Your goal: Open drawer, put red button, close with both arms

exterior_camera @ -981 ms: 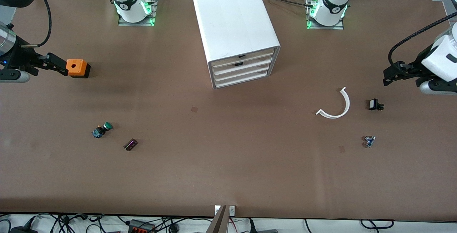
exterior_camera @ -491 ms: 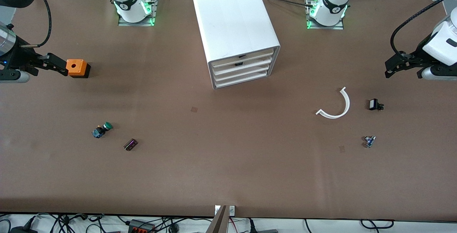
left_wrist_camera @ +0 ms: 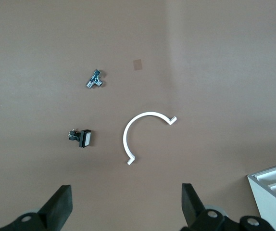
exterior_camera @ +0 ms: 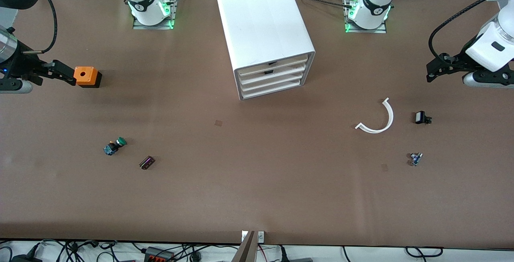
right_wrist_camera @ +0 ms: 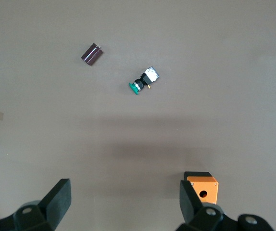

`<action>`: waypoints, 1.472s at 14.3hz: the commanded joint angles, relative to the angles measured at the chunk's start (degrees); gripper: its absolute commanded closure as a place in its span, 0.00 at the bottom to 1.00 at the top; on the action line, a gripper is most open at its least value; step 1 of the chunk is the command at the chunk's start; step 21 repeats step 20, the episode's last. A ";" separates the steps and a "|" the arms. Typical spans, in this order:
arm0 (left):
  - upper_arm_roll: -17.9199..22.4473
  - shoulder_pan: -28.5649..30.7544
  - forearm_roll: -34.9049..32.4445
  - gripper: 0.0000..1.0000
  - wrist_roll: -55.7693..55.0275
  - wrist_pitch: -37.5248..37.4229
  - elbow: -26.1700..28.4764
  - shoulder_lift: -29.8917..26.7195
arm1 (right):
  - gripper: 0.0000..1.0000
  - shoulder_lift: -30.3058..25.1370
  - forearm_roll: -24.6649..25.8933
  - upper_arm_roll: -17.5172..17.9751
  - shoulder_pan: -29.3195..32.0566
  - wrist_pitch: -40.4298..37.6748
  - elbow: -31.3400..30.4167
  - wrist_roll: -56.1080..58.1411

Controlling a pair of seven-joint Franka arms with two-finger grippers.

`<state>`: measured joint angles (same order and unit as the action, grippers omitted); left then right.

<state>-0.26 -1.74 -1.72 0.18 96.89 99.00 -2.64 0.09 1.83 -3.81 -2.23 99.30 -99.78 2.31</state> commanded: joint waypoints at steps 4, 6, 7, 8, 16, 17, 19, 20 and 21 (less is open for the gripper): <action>-0.09 -0.10 0.93 0.00 0.26 -1.79 -1.97 0.71 | 0.00 0.00 0.54 0.99 0.39 -0.25 0.55 -0.64; -0.09 -0.10 0.93 0.00 0.26 -1.88 -2.32 0.80 | 0.00 -0.18 0.54 0.65 -0.13 -0.43 0.55 -0.55; -0.09 -0.10 0.93 0.00 0.26 -1.88 -2.32 0.89 | 0.00 -0.09 0.54 0.64 -0.23 -0.43 0.64 -0.55; -0.09 -0.10 0.93 0.00 0.26 -1.88 -2.32 0.80 | 0.00 -0.09 0.54 0.64 -0.14 -0.43 0.55 -0.55; -0.09 -0.19 0.58 0.00 0.08 -2.93 -3.29 1.50 | 0.00 -0.53 0.63 0.55 0.30 -1.13 0.64 0.06; -0.09 -0.19 0.58 0.00 0.08 -3.19 -3.81 1.59 | 0.00 -0.53 0.63 0.55 0.30 -1.13 0.64 0.06; -0.09 -0.19 0.58 0.00 0.08 -3.98 -4.17 1.77 | 0.00 -0.53 0.63 0.55 0.30 -1.13 0.64 -0.11; -0.09 -0.19 0.58 0.00 0.08 -4.07 -4.26 1.94 | 0.00 -0.53 0.63 0.55 0.30 -1.13 0.64 0.06; -0.09 -0.19 0.58 0.00 0.08 -4.07 -4.26 1.94 | 0.00 -0.53 0.63 0.55 0.30 -1.13 0.64 0.06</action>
